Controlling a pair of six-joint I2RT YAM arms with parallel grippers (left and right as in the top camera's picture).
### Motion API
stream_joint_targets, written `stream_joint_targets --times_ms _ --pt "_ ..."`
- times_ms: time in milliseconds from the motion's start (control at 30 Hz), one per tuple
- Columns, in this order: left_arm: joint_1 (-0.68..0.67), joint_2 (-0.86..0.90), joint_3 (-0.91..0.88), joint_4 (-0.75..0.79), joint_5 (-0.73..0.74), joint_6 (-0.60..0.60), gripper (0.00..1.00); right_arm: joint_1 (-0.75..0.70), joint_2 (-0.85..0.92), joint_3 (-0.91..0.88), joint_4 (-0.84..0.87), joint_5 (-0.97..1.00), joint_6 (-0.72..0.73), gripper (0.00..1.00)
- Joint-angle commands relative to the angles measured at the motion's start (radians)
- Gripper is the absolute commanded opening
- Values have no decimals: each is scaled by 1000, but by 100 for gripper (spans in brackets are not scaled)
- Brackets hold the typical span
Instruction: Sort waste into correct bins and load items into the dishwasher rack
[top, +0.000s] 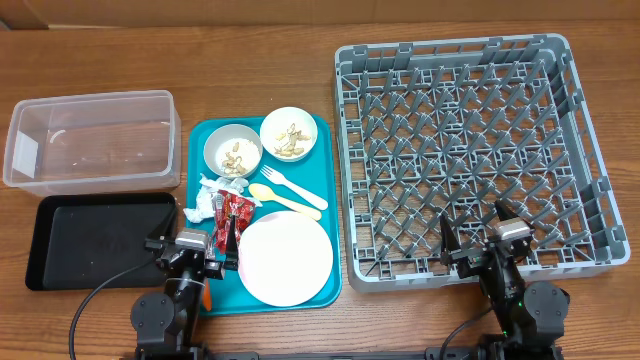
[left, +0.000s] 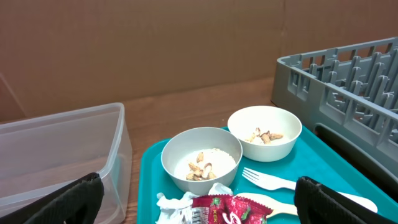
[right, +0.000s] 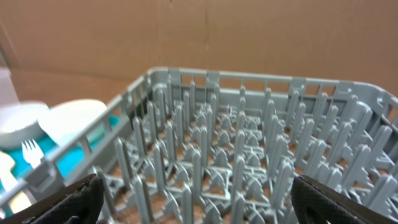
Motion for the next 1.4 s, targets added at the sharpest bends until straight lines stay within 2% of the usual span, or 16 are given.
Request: stream_joint_targets --times_ms 0,133,300,467,600,767,933,1033,1167,1267,1367 --pt "-6 -10 -7 5 9 11 100 5 -9 157 -28 -13 123 100" --pt "-6 -10 -7 5 9 12 100 5 41 313 -122 -14 199 100" --pt "-6 -10 -7 5 9 12 100 6 204 549 -294 -27 198 100" --pt "-6 -10 -7 5 9 12 100 5 336 737 -349 -286 193 100" --pt "-6 -10 -7 5 9 12 100 6 399 789 -340 -328 267 100" --pt "-6 -10 -7 5 9 12 100 10 601 909 -433 -331 378 100" --pt "-6 -10 -7 5 9 12 100 57 850 1099 -629 -308 369 99" --pt "-6 -10 -7 5 9 12 100 108 995 1226 -752 -296 297 100" --pt "-6 -10 -7 5 9 12 100 129 1133 1270 -680 -469 316 100" --pt "-6 -10 -7 5 9 12 100 201 1191 1287 -657 -358 318 99" --pt "-6 -10 -7 5 9 12 100 347 1233 1294 -644 -170 337 100"
